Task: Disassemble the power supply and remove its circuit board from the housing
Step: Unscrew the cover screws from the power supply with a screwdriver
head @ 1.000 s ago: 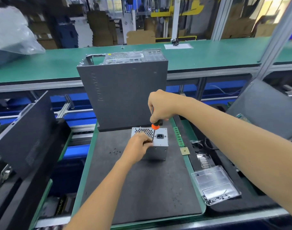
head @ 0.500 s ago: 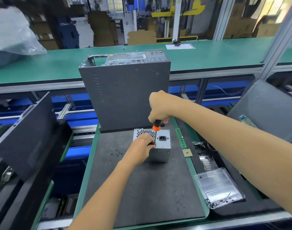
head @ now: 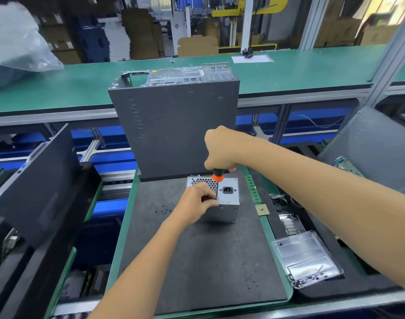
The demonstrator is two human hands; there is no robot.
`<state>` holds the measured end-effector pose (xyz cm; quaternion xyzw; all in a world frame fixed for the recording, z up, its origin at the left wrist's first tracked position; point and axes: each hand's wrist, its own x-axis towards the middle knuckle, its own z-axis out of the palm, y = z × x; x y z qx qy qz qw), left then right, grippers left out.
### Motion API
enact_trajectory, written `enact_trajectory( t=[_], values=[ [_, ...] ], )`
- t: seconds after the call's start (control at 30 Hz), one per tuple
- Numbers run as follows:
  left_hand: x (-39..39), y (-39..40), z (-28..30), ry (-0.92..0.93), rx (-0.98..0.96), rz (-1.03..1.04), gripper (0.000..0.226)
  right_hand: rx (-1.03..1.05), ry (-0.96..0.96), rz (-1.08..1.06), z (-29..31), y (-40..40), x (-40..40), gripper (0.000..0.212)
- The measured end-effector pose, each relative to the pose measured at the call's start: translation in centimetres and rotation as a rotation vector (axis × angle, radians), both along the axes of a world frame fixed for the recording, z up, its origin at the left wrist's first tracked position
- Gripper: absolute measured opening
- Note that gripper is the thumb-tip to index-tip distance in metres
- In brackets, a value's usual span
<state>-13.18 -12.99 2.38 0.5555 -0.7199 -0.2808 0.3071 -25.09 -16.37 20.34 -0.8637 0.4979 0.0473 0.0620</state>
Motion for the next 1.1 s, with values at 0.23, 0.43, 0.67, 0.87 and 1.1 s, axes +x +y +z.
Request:
enact_trajectory(
  t=[0.23,0.43,0.67,0.87,1.1],
  values=[
    [-0.6,0.1,-0.4,0.012,-0.046,0.014,0.012,0.042,0.264,0.196,1.1,-0.6,0.0,0.032],
    [-0.6,0.0,-0.4,0.055,-0.041,0.033,0.008,0.083,0.324,0.428,1.9,-1.4,-1.0,0.021],
    [-0.4,0.2,-0.5,0.082,-0.058,0.076,0.011,-0.130,0.244,0.662,0.8,0.3,0.2,0.008],
    [-0.6,-0.1,-0.2,0.113,-0.029,0.086,0.012,-0.095,-0.037,0.281,0.7,0.2,-1.2,0.046],
    [-0.5,0.1,-0.1,0.114,-0.017,0.084,0.029,0.041,0.192,0.278,1.7,-0.7,-1.2,0.049]
  ],
)
